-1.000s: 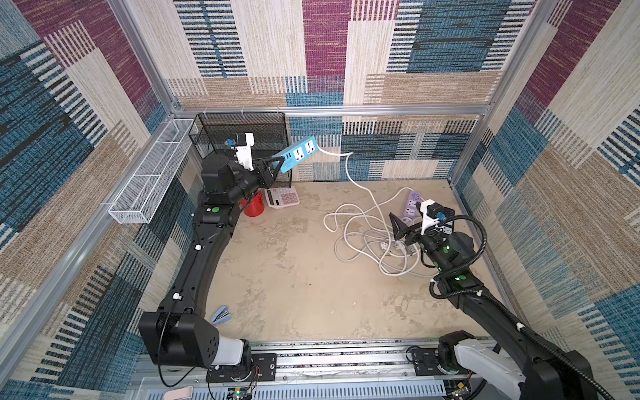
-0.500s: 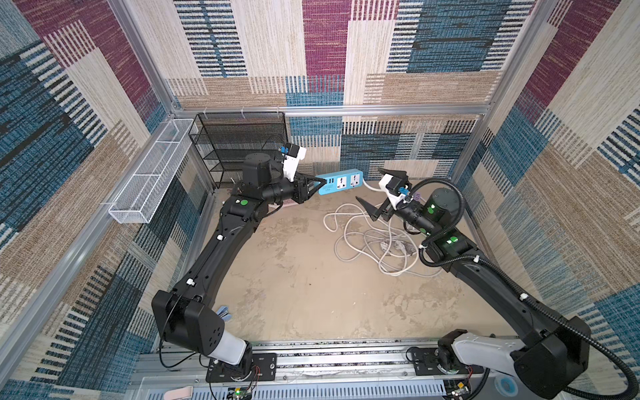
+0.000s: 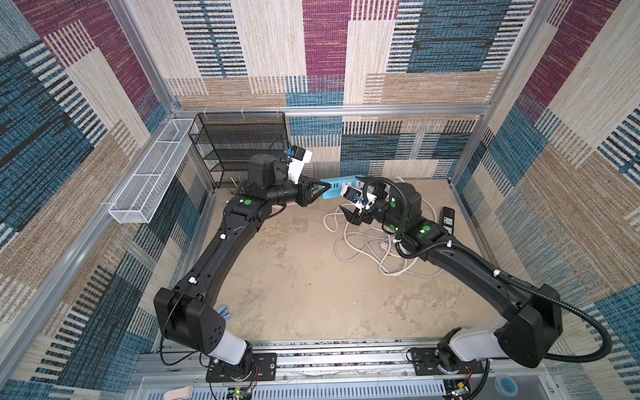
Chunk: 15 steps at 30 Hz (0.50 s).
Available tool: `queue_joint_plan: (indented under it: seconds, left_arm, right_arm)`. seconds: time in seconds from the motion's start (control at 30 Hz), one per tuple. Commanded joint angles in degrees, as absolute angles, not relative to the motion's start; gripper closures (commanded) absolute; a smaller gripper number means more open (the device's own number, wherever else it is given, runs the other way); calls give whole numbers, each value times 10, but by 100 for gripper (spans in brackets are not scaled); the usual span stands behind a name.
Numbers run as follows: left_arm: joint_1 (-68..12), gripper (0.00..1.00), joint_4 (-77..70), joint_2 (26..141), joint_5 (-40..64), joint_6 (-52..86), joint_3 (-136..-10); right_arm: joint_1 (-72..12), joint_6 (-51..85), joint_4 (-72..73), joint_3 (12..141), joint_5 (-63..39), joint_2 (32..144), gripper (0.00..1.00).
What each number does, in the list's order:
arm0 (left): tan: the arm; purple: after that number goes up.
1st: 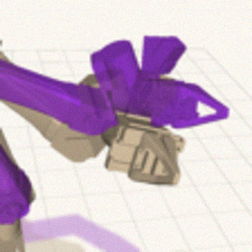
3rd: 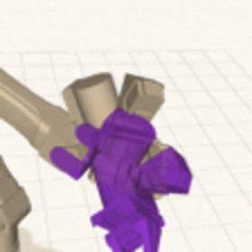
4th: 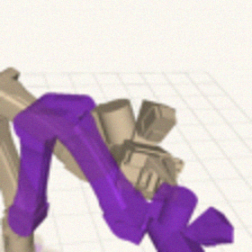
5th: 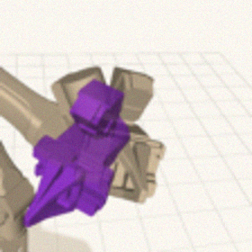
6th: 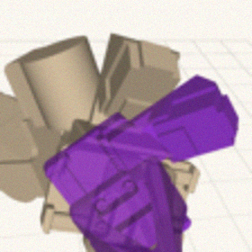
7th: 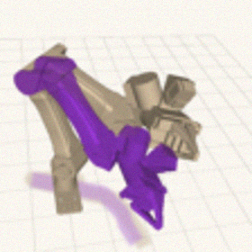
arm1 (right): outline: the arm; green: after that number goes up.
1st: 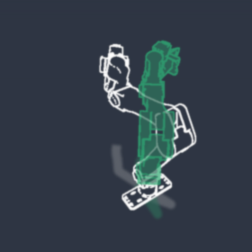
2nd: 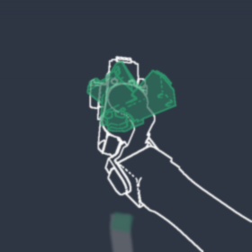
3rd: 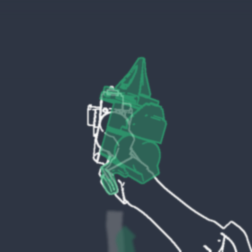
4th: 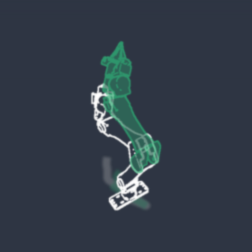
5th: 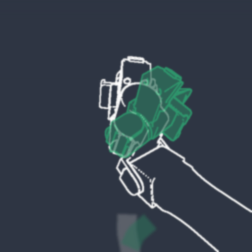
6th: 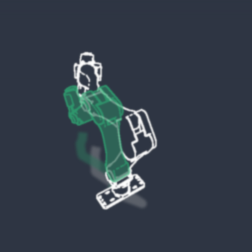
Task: Unwrap the cord wrapped around the power strip
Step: Place the power strip at the center of the board.
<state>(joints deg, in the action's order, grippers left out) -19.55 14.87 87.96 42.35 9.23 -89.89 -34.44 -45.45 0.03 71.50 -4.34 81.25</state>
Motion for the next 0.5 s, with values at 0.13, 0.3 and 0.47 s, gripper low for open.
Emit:
queue_joint_plan:
  seconds: [0.13,0.3,0.47]
  left_arm:
    - [-202,100,148,880,442,71,-907]
    - [-204,100,149,875,439,66,-905]
    - [-204,100,147,876,437,68,-904]
  right_arm:
    - [-346,-495,-10,744,-1,844,5]
    - [-346,-487,-11,744,-6,849,26]
    - [-345,-480,-5,737,-6,844,45]
